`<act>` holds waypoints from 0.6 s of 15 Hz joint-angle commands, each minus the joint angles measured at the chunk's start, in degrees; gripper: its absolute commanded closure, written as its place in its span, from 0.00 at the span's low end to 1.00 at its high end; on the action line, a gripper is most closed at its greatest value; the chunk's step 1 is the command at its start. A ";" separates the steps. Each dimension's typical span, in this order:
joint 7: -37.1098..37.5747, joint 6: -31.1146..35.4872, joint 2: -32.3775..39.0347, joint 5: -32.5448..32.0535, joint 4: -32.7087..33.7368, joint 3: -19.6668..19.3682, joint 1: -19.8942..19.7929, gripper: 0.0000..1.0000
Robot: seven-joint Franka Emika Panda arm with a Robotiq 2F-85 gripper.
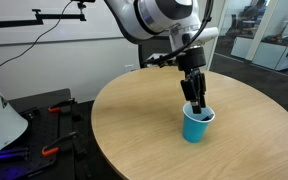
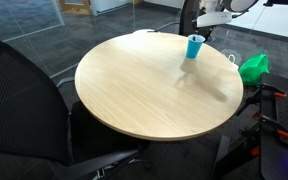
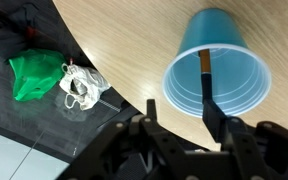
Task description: Remove the orange and black pen from the light blue cup
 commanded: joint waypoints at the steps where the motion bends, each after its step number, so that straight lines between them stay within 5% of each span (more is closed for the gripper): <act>1: -3.46 0.48 0.96 2.66 1.60 -1.47 1.33 0.47; 9: -14.48 2.57 0.98 9.67 0.92 -0.89 1.18 0.48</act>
